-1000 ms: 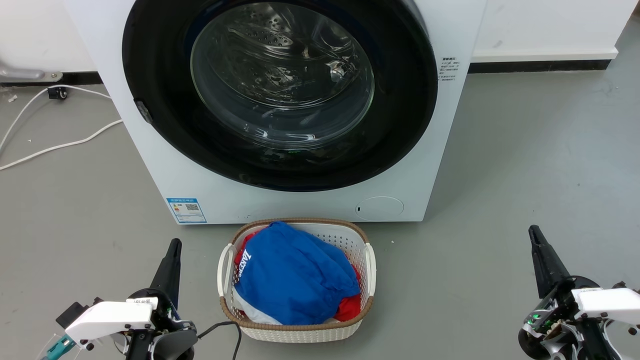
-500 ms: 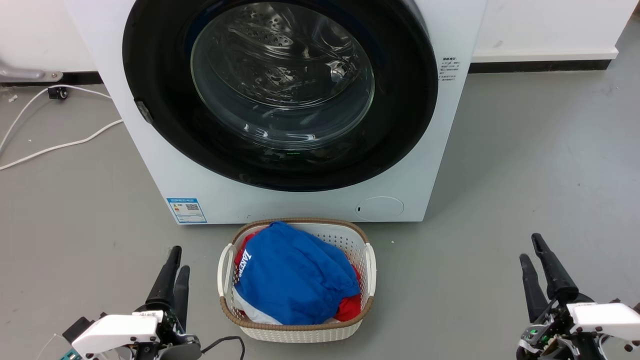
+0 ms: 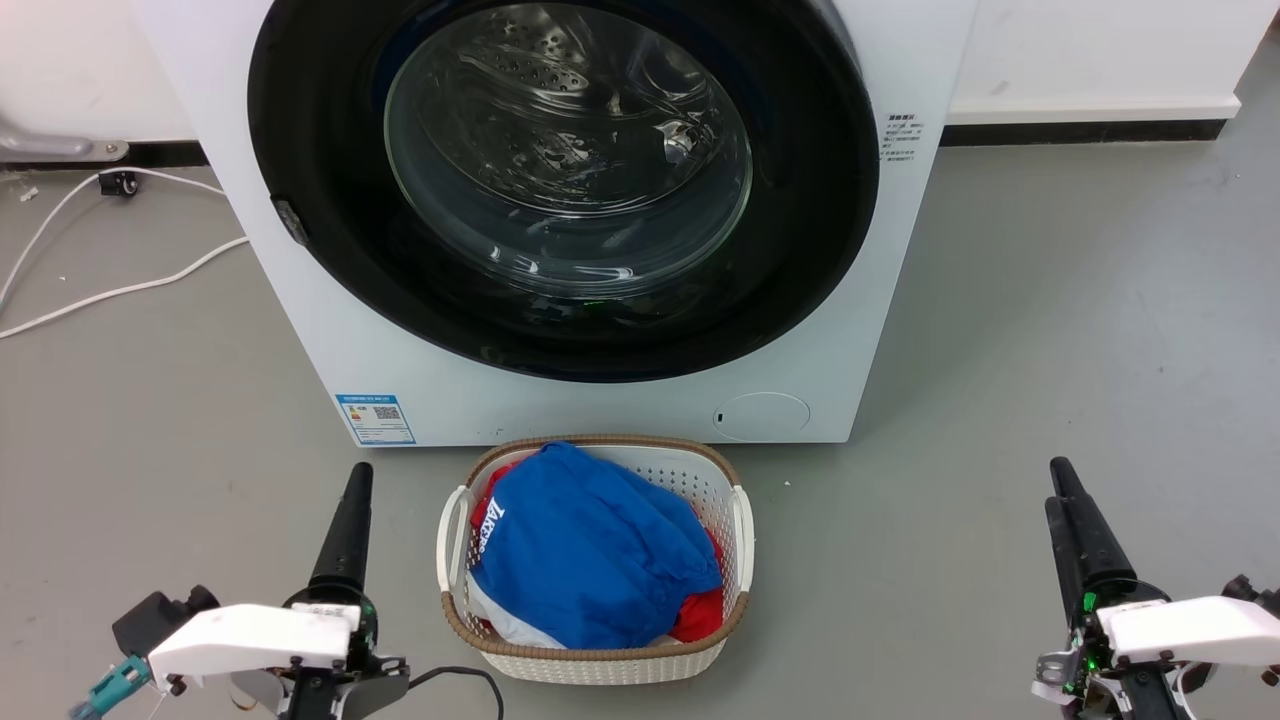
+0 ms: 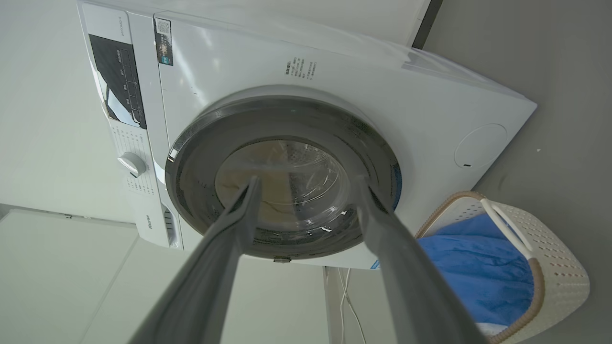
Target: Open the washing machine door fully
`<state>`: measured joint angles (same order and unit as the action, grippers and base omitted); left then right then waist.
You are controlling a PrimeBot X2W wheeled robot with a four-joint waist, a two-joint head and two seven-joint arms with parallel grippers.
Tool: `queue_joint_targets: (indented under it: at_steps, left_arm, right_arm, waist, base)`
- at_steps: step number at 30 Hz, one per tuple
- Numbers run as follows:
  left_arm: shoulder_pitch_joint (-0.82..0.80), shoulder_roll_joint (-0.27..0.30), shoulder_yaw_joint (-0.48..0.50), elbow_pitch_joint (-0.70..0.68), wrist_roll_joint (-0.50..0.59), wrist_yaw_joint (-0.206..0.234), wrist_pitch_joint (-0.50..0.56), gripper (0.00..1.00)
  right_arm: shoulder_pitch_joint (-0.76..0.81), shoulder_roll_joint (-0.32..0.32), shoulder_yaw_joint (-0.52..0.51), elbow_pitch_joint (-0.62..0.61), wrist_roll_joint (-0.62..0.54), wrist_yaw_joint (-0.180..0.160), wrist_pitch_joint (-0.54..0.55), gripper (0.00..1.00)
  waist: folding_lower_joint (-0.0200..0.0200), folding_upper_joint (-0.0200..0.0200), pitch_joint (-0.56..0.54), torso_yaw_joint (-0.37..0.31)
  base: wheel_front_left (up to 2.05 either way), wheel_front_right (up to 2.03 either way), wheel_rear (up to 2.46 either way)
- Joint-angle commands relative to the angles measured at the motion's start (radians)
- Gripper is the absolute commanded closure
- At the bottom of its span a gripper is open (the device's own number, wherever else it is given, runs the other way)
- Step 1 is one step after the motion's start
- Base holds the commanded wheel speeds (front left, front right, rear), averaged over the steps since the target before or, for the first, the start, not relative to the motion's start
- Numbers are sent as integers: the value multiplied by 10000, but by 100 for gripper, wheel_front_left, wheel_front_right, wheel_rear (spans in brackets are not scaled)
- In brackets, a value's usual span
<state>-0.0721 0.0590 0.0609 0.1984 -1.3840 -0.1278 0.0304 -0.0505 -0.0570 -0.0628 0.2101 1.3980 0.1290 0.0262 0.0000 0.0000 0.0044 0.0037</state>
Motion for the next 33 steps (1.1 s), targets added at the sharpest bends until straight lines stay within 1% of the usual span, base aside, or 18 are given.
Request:
queue_joint_targets:
  at_steps: [1,7,15,16,17,25,26,33]
  left_arm:
    - [-197,144,-126,-314,569,-13,-115,0]
    - [-153,365,-507,-513,2248,-15,-364,0]
    - [-83,564,-903,-569,3839,-16,-672,0]
    - [-80,619,-976,-598,4334,-11,-783,0]
    - [-80,658,-1028,-615,4652,-6,-853,0]
    - [-40,807,-1221,-674,5798,-10,-1126,0]
    - [-16,846,-1327,-592,6156,-12,-1223,0]
    - [-24,911,-1491,-461,6982,-17,-1436,0]
  right_arm:
    - [-69,-40,52,-302,-614,5,-103,0]
    - [63,-31,194,-584,-2508,6,-350,0]
    - [240,-7,218,-808,-4550,8,-515,0]
    - [295,3,230,-895,-5178,9,-544,0]
    - [324,8,274,-957,-5548,9,-574,0]
    - [422,21,415,-1115,-6902,11,-602,0]
    - [466,25,406,-1185,-7406,12,-595,0]
    - [599,32,435,-1338,-8419,14,-655,0]
  waist:
    - [0,0,-2,4]
    - [0,0,-11,21]
    - [0,0,-29,40]
    - [0,0,-29,49]
    - [0,0,-29,52]
    - [0,0,-35,72]
    - [0,0,-36,81]
    - [0,0,-42,102]
  base:
    - [0,0,0]
    - [0,0,0]
    - [0,0,0]
    - [0,0,0]
    - [0,0,0]
    - [0,0,0]
    - [0,0,0]
    - [0,0,0]
